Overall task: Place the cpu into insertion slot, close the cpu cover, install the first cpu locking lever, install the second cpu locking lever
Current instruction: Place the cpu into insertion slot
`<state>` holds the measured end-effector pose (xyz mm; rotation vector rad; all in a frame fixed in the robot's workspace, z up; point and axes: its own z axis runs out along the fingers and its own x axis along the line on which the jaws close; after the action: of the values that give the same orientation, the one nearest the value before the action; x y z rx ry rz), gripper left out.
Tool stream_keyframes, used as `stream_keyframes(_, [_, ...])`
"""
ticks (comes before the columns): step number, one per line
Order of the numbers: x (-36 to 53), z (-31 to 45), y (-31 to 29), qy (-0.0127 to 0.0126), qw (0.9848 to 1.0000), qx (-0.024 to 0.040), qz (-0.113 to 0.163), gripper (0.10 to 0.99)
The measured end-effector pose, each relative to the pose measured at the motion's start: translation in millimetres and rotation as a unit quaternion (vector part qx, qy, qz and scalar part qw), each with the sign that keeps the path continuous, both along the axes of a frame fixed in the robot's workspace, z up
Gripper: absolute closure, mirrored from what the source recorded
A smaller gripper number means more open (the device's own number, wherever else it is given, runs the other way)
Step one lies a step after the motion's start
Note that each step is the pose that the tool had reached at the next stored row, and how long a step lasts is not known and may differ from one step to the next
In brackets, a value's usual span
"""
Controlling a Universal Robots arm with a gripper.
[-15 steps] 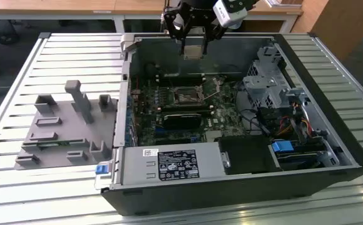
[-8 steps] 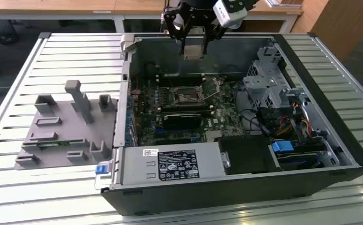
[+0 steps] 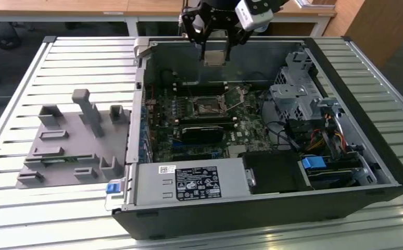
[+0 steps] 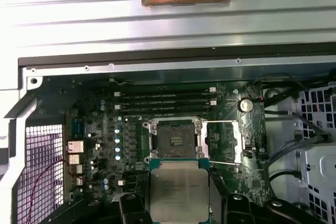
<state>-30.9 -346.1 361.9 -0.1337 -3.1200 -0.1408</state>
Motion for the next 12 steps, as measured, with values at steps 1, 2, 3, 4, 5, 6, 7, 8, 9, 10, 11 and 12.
stream_keyframes(1, [0.0,-0.1,0.0,0.0000,1.0000,0.0000,-0.009,0.549])
stream_keyframes(2, [0.0,-0.2,0.0,0.0000,0.9998,0.0000,-0.018,0.549])
stream_keyframes(3, [0.0,-0.2,0.0,0.0000,0.9996,0.0000,-0.027,0.549])
stream_keyframes(4, [0.0,-0.3,0.0,0.0000,0.9994,-0.0001,-0.036,0.549])
stream_keyframes(5, [0.0,-0.4,0.0,0.0000,0.9990,-0.0001,-0.045,0.549])
stream_keyframes(6, [0.0,-0.5,0.0,0.0000,0.9985,-0.0002,-0.054,0.549])
stream_keyframes(7, [0.0,-0.5,0.0,0.0000,0.9980,-0.0003,-0.063,0.549])
stream_keyframes(8, [0.0,-0.6,0.0,0.0000,0.9974,-0.0004,-0.072,0.549])
stream_keyframes(9, [0.0,-0.8,0.0,0.0000,0.9967,-0.0005,-0.081,0.549])
stream_keyframes(10, [0.0,-1.0,0.0,0.0000,0.9953,-0.0007,-0.096,0.549])
stream_keyframes(11, [0.0,-1.1,0.0,0.0000,0.9944,-0.0007,-0.105,0.549])
stream_keyframes(12, [0.0,-1.3,0.0,0.0000,0.9934,-0.0007,-0.114,0.549])
